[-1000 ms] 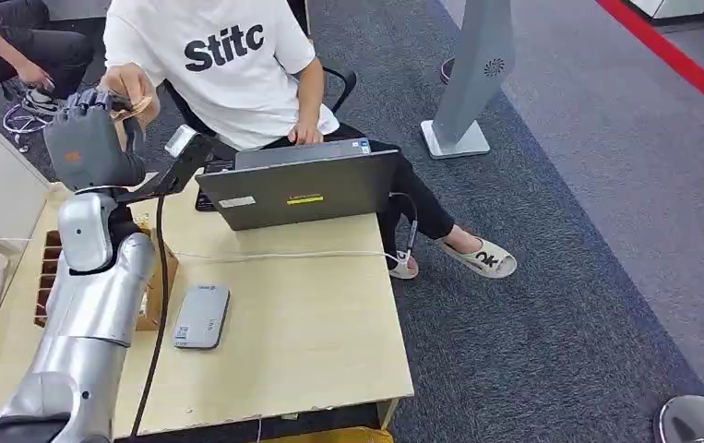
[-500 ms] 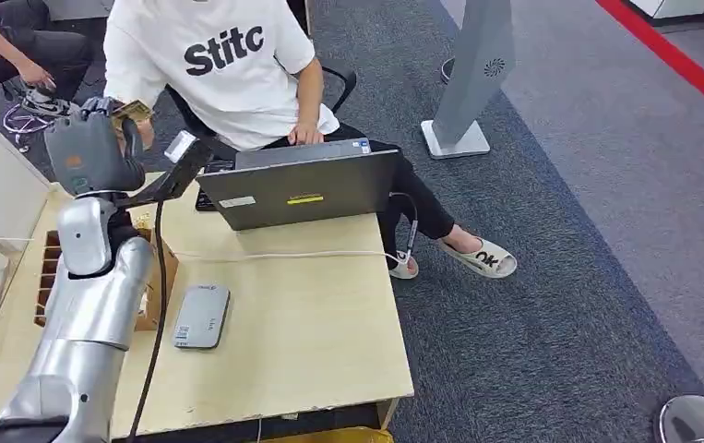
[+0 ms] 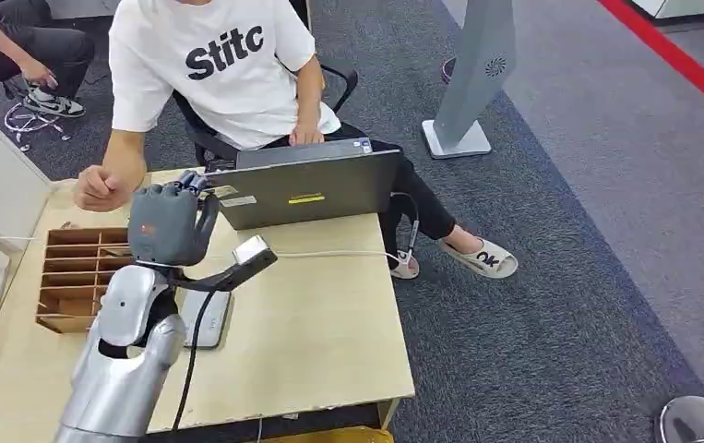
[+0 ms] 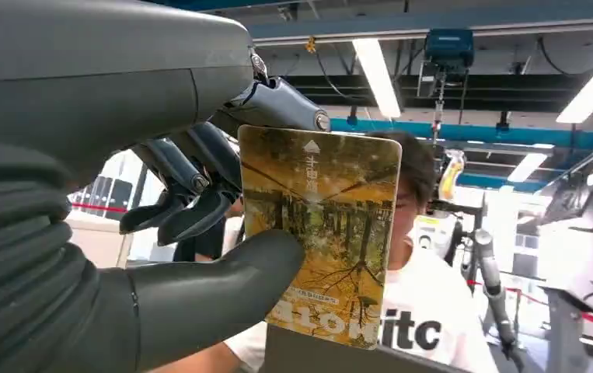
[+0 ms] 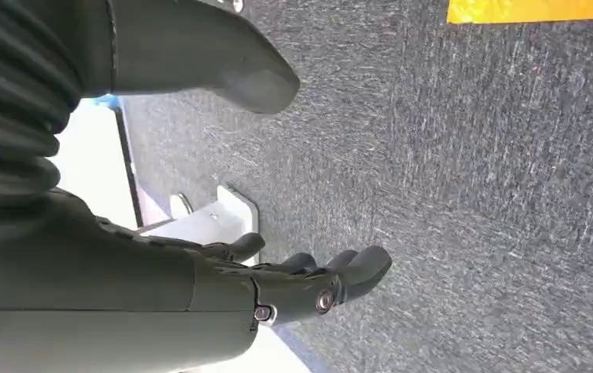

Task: Pass the card to the sensor for recognition and then transmit it.

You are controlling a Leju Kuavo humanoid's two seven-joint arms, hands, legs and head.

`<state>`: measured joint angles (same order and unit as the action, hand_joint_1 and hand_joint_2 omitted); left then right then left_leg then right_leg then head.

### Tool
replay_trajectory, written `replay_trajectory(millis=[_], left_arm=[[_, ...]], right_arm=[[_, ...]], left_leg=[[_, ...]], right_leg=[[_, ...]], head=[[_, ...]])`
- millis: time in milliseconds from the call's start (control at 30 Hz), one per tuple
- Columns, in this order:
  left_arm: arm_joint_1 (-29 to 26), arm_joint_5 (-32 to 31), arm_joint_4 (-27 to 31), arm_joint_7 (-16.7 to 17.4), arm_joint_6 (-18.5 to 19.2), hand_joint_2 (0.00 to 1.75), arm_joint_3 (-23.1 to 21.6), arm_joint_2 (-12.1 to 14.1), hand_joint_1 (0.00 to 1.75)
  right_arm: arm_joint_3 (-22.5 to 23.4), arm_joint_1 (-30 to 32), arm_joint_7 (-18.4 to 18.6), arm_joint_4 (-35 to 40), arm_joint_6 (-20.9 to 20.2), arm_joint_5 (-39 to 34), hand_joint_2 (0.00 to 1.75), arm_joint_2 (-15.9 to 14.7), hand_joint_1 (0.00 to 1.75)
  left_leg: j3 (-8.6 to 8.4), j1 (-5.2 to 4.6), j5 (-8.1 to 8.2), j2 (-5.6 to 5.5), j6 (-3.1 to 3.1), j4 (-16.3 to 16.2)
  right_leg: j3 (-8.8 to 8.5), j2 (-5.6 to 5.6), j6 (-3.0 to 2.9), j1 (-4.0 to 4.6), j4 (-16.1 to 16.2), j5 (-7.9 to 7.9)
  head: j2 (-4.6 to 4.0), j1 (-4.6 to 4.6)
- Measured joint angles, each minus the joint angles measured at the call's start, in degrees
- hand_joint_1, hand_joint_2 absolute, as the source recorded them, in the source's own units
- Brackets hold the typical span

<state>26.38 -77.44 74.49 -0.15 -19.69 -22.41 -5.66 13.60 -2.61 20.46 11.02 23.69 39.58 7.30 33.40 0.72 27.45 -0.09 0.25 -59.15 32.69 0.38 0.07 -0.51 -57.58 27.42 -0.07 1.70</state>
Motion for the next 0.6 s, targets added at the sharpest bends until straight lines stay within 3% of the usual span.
replay_trajectory(millis=[233, 433, 600], left_arm=[[-5.6, -1.0, 8.6, 1.4, 3.1, 1.75, -5.3, 4.6, 1.75], [-8.8, -1.1, 12.0, 2.1, 5.0, 1.75, -7.5, 8.4, 1.75], [-10.5, 3.5, 11.6, 1.8, 11.3, 1.75, -7.7, 11.2, 1.75]], right_arm=[[1.7, 0.2, -0.6, 0.0, 0.4, -0.3, 1.75, 0.5, 0.0], [2.8, 0.3, -0.6, 0.0, 0.7, -0.3, 1.75, 0.9, 0.0], [3.5, 0.4, -0.4, 0.0, 0.8, -0.3, 1.75, 1.2, 0.0]], left_leg=[[-0.04, 0.01, -0.01, 0.03, 0.0, 0.0], [-0.02, 0.02, -0.01, 0.02, 0.0, 0.0], [-0.04, 0.01, -0.01, 0.05, 0.0, 0.0]], right_leg=[[0.0, 0.03, -0.01, 0.0, 0.0, 0.0], [0.0, 0.01, -0.03, 0.01, 0.0, 0.02], [0.0, 0.04, -0.03, 0.0, 0.0, 0.01]], head=[[0.0, -0.02], [0.0, -0.02], [0.0, -0.02]])
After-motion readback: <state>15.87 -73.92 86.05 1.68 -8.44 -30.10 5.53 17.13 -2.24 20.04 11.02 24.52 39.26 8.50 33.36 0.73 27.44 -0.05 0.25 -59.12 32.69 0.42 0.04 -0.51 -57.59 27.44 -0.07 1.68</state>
